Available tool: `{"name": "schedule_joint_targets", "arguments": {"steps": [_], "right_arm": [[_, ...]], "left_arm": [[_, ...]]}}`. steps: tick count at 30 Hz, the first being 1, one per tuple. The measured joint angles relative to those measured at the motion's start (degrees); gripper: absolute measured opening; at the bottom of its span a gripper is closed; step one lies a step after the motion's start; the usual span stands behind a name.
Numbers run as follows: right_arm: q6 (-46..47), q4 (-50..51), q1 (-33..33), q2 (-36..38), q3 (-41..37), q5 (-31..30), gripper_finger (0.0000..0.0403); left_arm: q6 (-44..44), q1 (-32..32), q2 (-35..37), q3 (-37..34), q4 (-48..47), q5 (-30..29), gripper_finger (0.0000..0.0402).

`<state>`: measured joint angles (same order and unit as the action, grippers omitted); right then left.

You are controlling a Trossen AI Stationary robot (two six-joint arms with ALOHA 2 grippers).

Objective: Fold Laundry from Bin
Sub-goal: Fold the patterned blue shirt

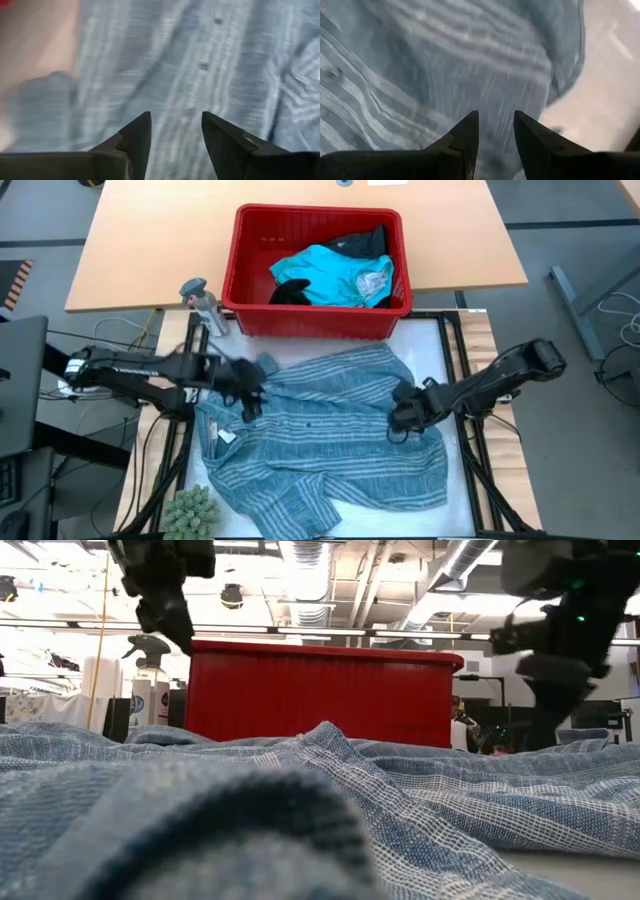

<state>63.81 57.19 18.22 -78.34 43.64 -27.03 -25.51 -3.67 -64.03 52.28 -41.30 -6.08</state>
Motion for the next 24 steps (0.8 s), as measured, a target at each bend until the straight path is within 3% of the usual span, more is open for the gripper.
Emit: {"name": "schedule_joint_targets", "arguments": {"steps": [5,9,14,19,24], "right_arm": [[8.15,2.97,4.13,-1.64,-0.02,1.62,0.0148],[14.52,5.08,4.53,-1.64,-0.02,2.38,0.0148],[16.04,5.07,4.7,-1.57,0.02,4.93,0.0148],[19.41,9.85,9.97,-0.14,2.79,5.29,0.0143],[28.89,14.29,18.74,1.36,2.5,15.47,0.0137]], "left_arm": [[-9.62,-9.96,-4.2,-3.03,4.46,-6.17,0.0116],[-14.32,-13.28,-9.02,-6.55,5.01,-11.31,0.0087],[-17.23,-12.47,-15.5,-9.46,6.26,-6.56,0.0057],[-16.65,-12.25,-19.91,-9.47,6.4,-3.66,0.0034],[-16.16,-12.25,-20.42,-9.47,6.0,-1.76,0.002]]}}
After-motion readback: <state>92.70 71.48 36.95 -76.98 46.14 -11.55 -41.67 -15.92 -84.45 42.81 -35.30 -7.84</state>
